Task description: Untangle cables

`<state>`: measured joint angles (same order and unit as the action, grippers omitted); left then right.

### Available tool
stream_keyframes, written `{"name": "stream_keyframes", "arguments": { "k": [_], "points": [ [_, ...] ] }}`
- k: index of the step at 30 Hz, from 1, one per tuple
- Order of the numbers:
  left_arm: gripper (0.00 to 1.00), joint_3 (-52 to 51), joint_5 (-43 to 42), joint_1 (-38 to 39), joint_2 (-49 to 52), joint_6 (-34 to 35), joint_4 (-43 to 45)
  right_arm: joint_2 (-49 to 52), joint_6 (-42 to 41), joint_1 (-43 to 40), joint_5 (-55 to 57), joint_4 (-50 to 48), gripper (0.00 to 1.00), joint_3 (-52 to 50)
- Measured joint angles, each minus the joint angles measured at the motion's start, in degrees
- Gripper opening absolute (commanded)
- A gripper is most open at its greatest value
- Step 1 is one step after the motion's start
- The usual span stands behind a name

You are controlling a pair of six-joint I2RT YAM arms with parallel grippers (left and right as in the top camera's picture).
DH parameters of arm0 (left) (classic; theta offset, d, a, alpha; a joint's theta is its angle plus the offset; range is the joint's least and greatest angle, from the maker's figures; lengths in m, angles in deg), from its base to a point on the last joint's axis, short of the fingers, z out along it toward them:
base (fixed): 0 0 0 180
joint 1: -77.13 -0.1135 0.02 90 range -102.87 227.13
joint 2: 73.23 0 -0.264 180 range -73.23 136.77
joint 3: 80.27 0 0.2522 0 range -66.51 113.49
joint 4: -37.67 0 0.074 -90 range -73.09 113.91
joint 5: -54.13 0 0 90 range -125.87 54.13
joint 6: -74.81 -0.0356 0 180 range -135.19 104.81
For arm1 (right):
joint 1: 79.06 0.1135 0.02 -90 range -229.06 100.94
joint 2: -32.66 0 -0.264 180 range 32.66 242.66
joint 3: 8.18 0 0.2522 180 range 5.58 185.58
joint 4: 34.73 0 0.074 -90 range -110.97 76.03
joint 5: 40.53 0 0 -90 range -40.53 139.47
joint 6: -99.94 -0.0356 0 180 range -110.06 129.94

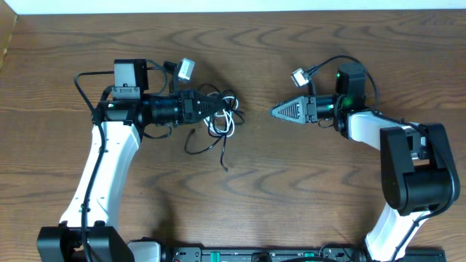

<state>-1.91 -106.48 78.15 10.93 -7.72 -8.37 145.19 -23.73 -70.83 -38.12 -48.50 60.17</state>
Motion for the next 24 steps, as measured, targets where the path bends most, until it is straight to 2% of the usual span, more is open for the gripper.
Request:
{"name": "stream_keyframes", "arguments": {
  "k": [2,4,11,14,17,20,24],
  "points": [
    [0.10,0.00,-0.70,0.83,0.07,-0.31,0.00,0.00,1.25,0.61,-0.15,-0.09,0.83,0.00],
    [0.10,0.00,-1.27,1.75,0.07,-0.48,-0.04,0.00,3.82,1.62,-0.33,-0.11,0.86,0.00],
    [0.10,0.00,-1.73,5.11,0.07,-0.52,-0.94,0.00,13.46,2.71,-0.52,-0.13,0.87,0.00],
    [0.10,0.00,-1.77,6.21,0.07,-0.59,-1.11,0.00,15.82,2.71,-0.52,-0.13,0.81,0.00],
    [0.10,0.00,-1.73,6.73,0.07,-0.90,-1.20,0.00,17.29,2.71,-0.50,0.00,0.61,0.00],
    [0.10,0.00,-1.73,6.97,0.07,-0.94,-1.46,0.00,18.08,2.75,-0.50,1.03,0.60,0.00],
    [0.11,0.00,-1.68,7.04,0.07,-1.14,-1.77,0.00,18.43,3.72,-0.48,3.43,0.64,0.00]
  ]
}}
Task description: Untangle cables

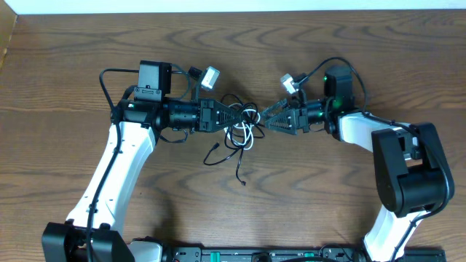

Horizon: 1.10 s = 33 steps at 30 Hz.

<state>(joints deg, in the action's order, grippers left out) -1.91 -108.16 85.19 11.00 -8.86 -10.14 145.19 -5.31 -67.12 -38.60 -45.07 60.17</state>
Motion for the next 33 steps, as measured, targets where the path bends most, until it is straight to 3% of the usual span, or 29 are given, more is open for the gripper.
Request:
{"name": "stream_keyframes", "arguments": {
  "k": [6,11,16,19,22,24,27,29,31,33],
  "points": [
    [0.11,0.00,1.05,0.00,0.00,-0.13,-0.02,0.00,0.22,2.03,-0.02,0.50,0.65,0.00],
    [0.11,0.00,1.33,0.00,0.00,0.72,0.00,0.00,0.44,2.93,0.00,1.66,0.52,0.00],
    [0.11,0.00,3.45,0.00,0.00,1.42,-0.02,0.00,0.61,4.50,-0.02,3.52,0.56,0.00],
    [0.11,0.00,3.98,0.00,0.02,1.57,-0.02,0.00,0.63,5.18,-0.04,3.67,0.64,0.00],
    [0.11,0.00,5.53,0.00,0.02,2.34,-0.02,0.00,0.68,5.25,-0.02,3.69,0.64,0.00],
    [0.11,0.00,7.23,0.00,0.02,3.45,0.00,0.00,0.85,5.27,0.22,3.65,0.54,0.00],
    [0.11,0.00,10.27,0.00,0.02,6.12,-0.02,0.00,0.79,5.27,1.25,3.74,0.21,0.00],
    [0.11,0.00,11.41,0.00,0.02,7.30,0.00,0.00,0.87,5.27,2.36,4.52,0.08,0.00],
    [0.10,0.00,12.20,0.00,0.02,7.91,-0.02,0.00,0.70,5.27,3.63,5.79,0.08,0.00],
    [0.10,0.00,12.79,0.00,0.04,8.39,-0.04,0.00,0.52,5.27,5.27,7.52,0.38,0.00]
  ]
}}
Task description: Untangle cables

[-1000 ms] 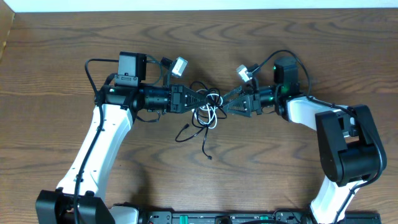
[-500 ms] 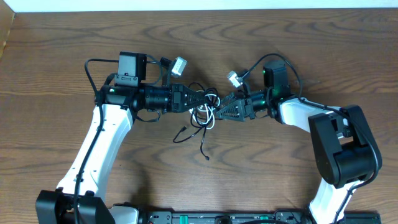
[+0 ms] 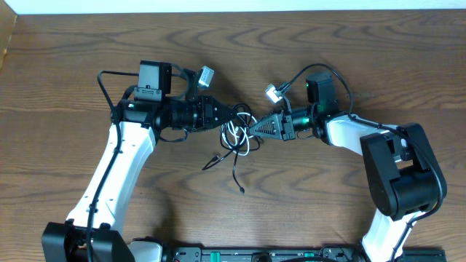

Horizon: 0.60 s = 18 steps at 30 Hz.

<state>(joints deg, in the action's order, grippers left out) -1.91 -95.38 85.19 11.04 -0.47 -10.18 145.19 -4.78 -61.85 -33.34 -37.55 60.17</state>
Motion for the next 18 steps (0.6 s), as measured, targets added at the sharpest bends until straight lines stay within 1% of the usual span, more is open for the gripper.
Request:
{"name": "stream_keyframes", "arguments": {
  "k": [1,2,3,4,8,9,10,12,14,18],
  "points": [
    [0.10,0.00,0.13,0.00,0.04,0.17,0.00,0.00,0.04,0.00,0.92,0.94,0.54,0.00],
    [0.10,0.00,0.24,0.00,0.04,0.33,0.00,0.00,0.09,0.00,1.92,1.81,0.66,-0.02],
    [0.10,0.00,0.33,0.00,0.04,0.33,0.00,0.00,0.07,0.00,2.80,2.29,0.77,-0.02],
    [0.10,0.00,0.39,0.00,0.04,0.31,0.02,0.00,0.04,0.00,3.43,2.36,0.84,-0.02],
    [0.10,0.00,0.59,0.00,0.07,-0.46,0.02,0.00,-1.31,-0.35,3.91,0.66,0.91,-0.02],
    [0.08,0.00,0.59,0.00,0.07,-0.70,0.04,0.00,-2.14,-0.74,2.99,-0.66,0.97,-0.02],
    [0.08,0.00,0.61,0.00,0.07,-1.07,0.02,0.00,-2.93,-1.42,1.88,-1.75,0.99,-0.02],
    [0.08,0.00,0.87,0.00,0.07,-1.07,0.02,0.00,-5.55,-3.08,-0.66,-4.42,0.99,-0.02],
    [0.08,0.00,1.51,0.00,0.07,0.44,0.02,-0.07,-7.41,-4.55,-2.36,-5.11,0.98,-0.02],
    [0.08,0.00,5.86,0.02,0.07,7.89,0.02,-0.07,-8.76,-5.18,-4.09,-5.35,0.87,-0.02]
  ]
}}
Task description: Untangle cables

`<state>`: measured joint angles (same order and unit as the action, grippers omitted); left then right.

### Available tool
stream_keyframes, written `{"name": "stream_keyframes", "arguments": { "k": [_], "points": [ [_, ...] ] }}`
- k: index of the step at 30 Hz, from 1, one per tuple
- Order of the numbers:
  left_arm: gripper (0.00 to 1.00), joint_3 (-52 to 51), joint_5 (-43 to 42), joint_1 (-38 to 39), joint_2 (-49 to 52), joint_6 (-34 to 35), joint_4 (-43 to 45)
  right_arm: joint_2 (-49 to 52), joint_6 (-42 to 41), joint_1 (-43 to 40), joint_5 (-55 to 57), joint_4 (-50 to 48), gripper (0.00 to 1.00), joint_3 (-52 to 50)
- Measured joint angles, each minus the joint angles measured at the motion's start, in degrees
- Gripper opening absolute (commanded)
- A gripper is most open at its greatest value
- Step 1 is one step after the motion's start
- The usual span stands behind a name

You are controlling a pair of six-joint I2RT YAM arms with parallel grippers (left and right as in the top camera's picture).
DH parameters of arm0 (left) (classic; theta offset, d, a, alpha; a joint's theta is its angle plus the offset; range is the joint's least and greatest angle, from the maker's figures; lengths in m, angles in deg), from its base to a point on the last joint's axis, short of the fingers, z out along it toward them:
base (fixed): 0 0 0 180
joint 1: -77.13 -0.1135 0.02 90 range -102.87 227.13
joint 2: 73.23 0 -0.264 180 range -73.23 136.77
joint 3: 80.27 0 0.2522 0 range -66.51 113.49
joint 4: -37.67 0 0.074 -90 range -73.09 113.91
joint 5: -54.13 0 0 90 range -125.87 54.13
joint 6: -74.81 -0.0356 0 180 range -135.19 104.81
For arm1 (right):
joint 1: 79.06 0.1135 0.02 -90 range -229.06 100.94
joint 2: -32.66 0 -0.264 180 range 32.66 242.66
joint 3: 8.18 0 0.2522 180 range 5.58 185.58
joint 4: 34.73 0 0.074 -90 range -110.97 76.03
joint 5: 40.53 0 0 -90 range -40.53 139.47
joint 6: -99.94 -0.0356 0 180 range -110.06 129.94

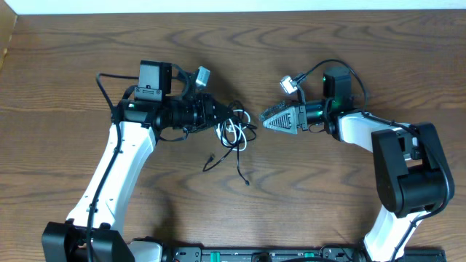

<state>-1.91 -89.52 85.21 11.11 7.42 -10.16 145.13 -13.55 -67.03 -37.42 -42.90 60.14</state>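
A tangle of thin black and white cables [234, 131] lies on the wooden table [306, 189] just left of centre. A loose black tail [242, 173] trails from it toward the front, and a short plug end [210, 159] sticks out to the left. My left gripper [222, 120] reaches in from the left and is shut on the left side of the tangle. My right gripper [265, 121] points at the tangle from the right, a small gap away. Its fingers look shut with nothing visible between them.
Each wrist carries a camera with its own looped lead, left [202, 74] and right [290, 83], rising above the arms. The table's back edge [233, 10] runs along the top. Both arm bases stand at the front edge.
My right gripper, whose tip was in the right side of the tangle, now sits further right and apart from it. The tangle has shifted slightly; the left gripper still holds it.
At first my left gripper held the tangle at the left, with the right gripper shut and well apart. Then both were near the centre, facing each other across the tangle. Then the right tip was in the tangle, and now it is drawn back.
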Motion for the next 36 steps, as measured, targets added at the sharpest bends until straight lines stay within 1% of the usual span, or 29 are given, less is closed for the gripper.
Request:
{"name": "stream_keyframes", "arguments": {
  "k": [2,6,7,8,9,10,11,15,17,19,20,23,26,31,36],
  "points": [
    [0.08,0.00,3.19,0.02,0.00,5.51,0.00,0.00,-0.15,0.85,-0.46,-0.35,0.78,0.00],
    [0.08,0.00,8.70,0.02,0.00,16.90,0.04,0.00,-0.13,3.52,-1.07,-2.45,0.39,0.02],
    [0.07,0.00,9.53,0.02,0.00,18.86,0.02,0.00,-0.42,4.37,-1.11,-4.09,0.34,0.00],
    [0.08,0.00,10.40,0.02,0.00,20.79,0.02,0.00,-0.87,4.90,-1.18,-5.05,0.32,0.00],
    [0.08,0.00,10.91,0.02,0.00,22.12,0.04,0.00,-1.81,5.38,-1.31,-6.69,0.32,0.00],
    [0.08,0.00,11.39,0.02,0.00,23.10,0.00,0.00,-3.32,5.99,-1.38,-10.34,0.37,-0.07],
    [0.08,0.00,11.85,0.02,0.00,24.13,0.02,-0.02,-4.68,6.43,-1.53,-13.33,0.40,-0.11],
    [0.08,0.00,12.48,0.31,0.02,26.05,0.02,-0.11,-13.73,7.61,-1.86,-29.75,0.44,-0.24],
    [0.08,0.00,12.52,0.72,0.04,26.64,0.02,-0.17,-18.82,8.57,-1.88,-36.50,0.47,-0.22],
    [0.08,0.00,12.68,1.16,0.04,26.95,0.02,-0.17,-23.10,9.73,-1.86,-40.79,0.48,-0.22],
    [0.08,0.00,12.70,1.38,0.04,26.97,0.02,-0.17,-24.24,10.12,-1.86,-41.29,0.49,-0.22],
    [0.08,0.00,12.72,1.73,0.04,27.12,0.02,-0.17,-27.32,11.06,-1.88,-41.33,0.56,-0.22],
    [0.08,0.00,12.72,1.75,0.04,27.15,0.02,-0.17,-28.98,11.19,-1.86,-40.94,0.60,-0.22],
    [0.08,0.00,12.66,1.75,0.07,27.15,0.02,-0.17,-30.18,11.28,-1.73,-40.92,0.61,-0.22],
    [0.08,0.00,12.37,1.75,0.07,28.17,0.09,-0.17,-30.38,12.94,-1.16,-40.94,0.60,-0.22]
  ]
}}
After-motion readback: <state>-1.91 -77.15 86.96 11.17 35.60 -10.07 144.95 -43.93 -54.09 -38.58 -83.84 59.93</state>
